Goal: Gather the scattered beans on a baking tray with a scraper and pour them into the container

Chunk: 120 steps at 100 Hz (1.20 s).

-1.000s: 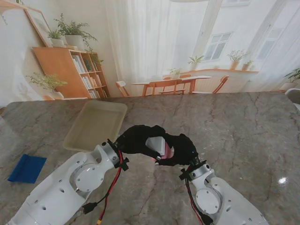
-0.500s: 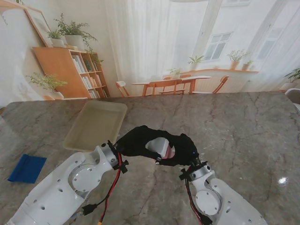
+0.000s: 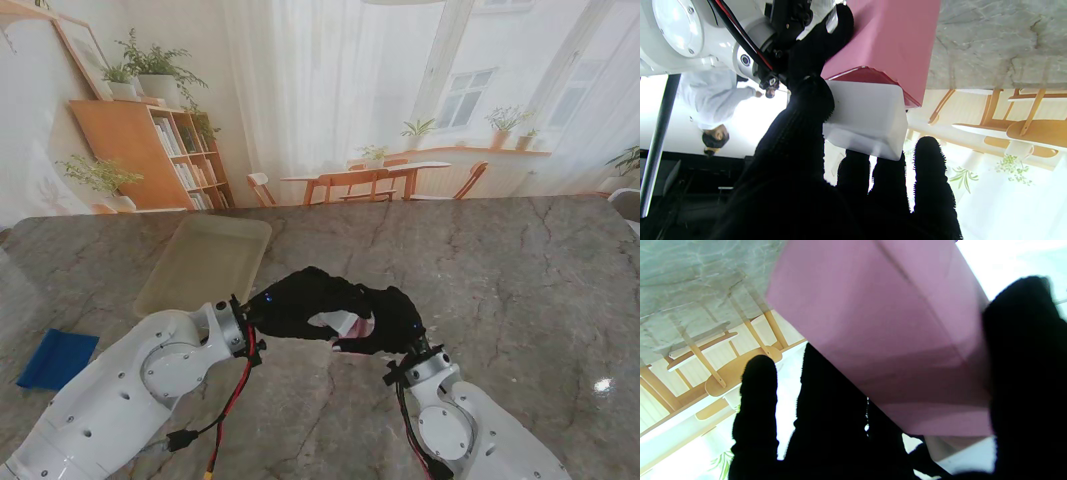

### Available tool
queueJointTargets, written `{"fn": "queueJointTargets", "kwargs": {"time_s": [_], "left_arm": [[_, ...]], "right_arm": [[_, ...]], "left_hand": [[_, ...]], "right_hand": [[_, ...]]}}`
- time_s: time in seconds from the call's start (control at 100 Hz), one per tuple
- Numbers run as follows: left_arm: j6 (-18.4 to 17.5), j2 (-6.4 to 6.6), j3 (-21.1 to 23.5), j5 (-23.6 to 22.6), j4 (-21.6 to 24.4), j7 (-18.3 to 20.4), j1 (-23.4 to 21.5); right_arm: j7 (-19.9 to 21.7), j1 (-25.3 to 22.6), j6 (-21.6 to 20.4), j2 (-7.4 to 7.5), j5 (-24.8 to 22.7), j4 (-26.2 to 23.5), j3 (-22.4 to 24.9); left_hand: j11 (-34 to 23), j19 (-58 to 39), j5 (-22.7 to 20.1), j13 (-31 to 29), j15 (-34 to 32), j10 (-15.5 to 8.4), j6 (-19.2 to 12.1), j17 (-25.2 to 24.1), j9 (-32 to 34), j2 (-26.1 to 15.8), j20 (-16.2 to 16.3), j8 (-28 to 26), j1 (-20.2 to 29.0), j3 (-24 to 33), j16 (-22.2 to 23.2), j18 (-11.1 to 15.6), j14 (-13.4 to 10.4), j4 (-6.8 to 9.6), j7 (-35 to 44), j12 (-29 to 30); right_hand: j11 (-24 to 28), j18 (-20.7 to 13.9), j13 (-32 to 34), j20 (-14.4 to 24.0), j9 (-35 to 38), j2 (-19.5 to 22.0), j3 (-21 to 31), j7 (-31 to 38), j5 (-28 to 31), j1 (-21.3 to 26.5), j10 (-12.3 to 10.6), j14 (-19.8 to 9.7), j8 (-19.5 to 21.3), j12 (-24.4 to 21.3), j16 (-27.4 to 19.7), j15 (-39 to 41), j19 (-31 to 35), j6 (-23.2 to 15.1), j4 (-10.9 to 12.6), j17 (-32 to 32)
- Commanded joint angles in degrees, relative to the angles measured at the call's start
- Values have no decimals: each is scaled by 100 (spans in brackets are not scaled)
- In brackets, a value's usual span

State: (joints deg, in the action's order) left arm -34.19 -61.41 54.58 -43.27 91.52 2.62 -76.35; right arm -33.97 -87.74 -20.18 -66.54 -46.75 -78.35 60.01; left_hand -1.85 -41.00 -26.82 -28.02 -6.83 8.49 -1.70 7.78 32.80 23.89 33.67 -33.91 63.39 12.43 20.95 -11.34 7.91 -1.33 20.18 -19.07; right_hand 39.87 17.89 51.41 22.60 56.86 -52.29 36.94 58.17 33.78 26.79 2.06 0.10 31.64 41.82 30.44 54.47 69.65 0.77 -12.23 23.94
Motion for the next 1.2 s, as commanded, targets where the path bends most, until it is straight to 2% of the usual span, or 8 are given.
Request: {"fn": "queueJointTargets", "kwargs": {"time_s": [0.0,0.16,0.46,0.58,0.69,0.86,0.98,1.19], "left_arm": [[-53,67,4,38,76,170,-18],[-159,163,119,-7,269,548,-37],[-217,248,330,-191,562,844,-159],[-48,206,415,-419,634,592,-295],[287,132,441,-430,675,277,-423],[1128,16,399,-125,795,3,-669],[2015,-51,294,10,961,-100,-843],[2956,-143,73,643,1040,-24,-863]], "right_arm": [[60,4,-8,-13,5,-99,19],[89,-7,-4,-2,-19,-131,36],[176,-17,32,9,-5,-172,54],[205,-18,55,14,-6,-184,56],[209,-14,66,25,-43,-191,53],[193,-18,115,39,-114,-216,50],[161,-25,169,47,-168,-235,50],[114,-45,274,67,-279,-277,54]], "left_hand": [[-229,186,118,38,-106,-656,-130,-228,-52,-489,-222,169,690,1169,-127,-140,-213,-188,-256,150],[-146,499,450,531,-110,-327,33,-524,-698,-388,-448,683,277,1234,-259,-197,-2,-187,-1203,322],[-7,1012,1893,1487,-66,273,883,-1079,-1856,-537,-751,1170,-737,647,-356,-230,447,-165,-2035,511],[52,1575,1917,2032,-46,653,1242,-1214,-2512,-1028,-959,2594,-1242,-517,-421,-343,692,-75,-2166,555],[83,1895,1914,2317,-1,814,1396,-1316,-2719,-1355,-1014,2753,-1580,-830,-432,-431,841,-84,-2206,548],[1,2035,1920,2284,-62,808,1469,-1353,-2515,-2300,-304,2104,-1925,-1416,-243,-633,1045,-51,-1967,360],[-308,1229,1596,1565,-360,908,1543,-1005,-1452,-2962,839,825,-2257,-1472,297,-961,1236,-52,-1558,-138],[-727,-543,849,492,-1087,1266,2062,-341,-151,-3091,1887,396,-2777,-1464,1381,-1497,1642,-23,-1421,-1147]], "right_hand": [[823,19,120,56,493,859,1880,786,327,1212,-823,-280,189,201,120,160,159,-1130,177,26],[825,18,101,55,478,870,1876,789,320,1217,-824,-284,196,213,123,157,159,-1146,181,25],[831,19,85,49,460,880,1869,796,313,1233,-806,-279,203,225,137,167,148,-1143,189,11],[836,32,84,51,458,871,1868,794,306,1253,-789,-267,201,225,142,176,151,-1122,192,-2],[846,49,65,59,449,879,1862,799,297,1264,-769,-249,203,227,149,188,165,-1095,194,-17],[873,100,32,79,428,879,1850,811,288,1316,-705,-191,207,225,160,221,196,-1018,204,-72],[897,155,16,102,414,876,1842,824,292,1365,-643,-141,211,214,168,258,229,-949,214,-116],[940,231,3,146,402,861,1818,829,293,1443,-556,-55,205,182,173,327,289,-840,226,-176]]}}
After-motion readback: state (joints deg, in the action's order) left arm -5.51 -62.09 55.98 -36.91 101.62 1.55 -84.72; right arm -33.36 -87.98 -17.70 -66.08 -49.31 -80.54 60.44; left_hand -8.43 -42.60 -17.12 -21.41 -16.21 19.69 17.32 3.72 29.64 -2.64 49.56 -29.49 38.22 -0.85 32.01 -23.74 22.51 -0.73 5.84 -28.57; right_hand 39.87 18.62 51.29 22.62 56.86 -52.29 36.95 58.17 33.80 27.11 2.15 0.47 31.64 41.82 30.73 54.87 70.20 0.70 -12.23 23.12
